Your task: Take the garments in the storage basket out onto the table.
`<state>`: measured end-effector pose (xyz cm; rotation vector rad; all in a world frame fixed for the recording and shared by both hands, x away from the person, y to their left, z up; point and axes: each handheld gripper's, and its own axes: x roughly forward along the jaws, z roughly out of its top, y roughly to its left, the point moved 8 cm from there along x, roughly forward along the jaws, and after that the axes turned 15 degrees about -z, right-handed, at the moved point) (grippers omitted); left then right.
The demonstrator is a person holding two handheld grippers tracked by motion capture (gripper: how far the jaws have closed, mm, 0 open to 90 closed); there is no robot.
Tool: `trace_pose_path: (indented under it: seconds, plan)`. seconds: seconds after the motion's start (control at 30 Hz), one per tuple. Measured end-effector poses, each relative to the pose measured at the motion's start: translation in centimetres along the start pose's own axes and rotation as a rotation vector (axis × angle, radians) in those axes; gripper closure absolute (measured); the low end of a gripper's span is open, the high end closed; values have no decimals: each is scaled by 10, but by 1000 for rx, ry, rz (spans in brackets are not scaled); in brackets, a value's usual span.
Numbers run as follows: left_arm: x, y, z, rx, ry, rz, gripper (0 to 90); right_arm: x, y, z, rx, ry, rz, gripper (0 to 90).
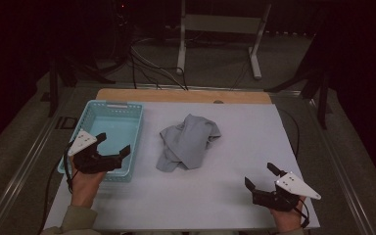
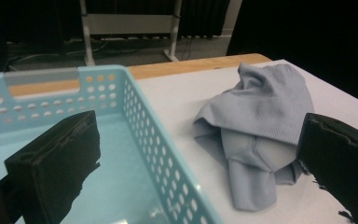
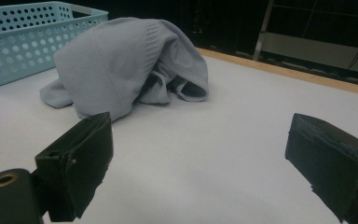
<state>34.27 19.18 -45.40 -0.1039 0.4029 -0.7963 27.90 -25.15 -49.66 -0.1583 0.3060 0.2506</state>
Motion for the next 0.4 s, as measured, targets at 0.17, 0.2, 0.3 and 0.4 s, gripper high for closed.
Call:
trace_pose_path:
  seconds: [0.17, 0.2, 0.3, 0.4]
  plan:
    - [-9, 1, -10, -16, -16, 0, 5, 0, -1, 0, 6, 0, -1, 76]
    - [-10, 1, -11, -21, -22, 0, 5, 0, -1, 0, 7, 0, -2, 76]
    - [-11, 1, -13, -22, -22, 1, 5, 0, -1, 0, 7, 0, -2, 76]
    - [-14, 0, -18, -24, -19, 5, 5, -1, -2, 1, 8, -6, -3, 76]
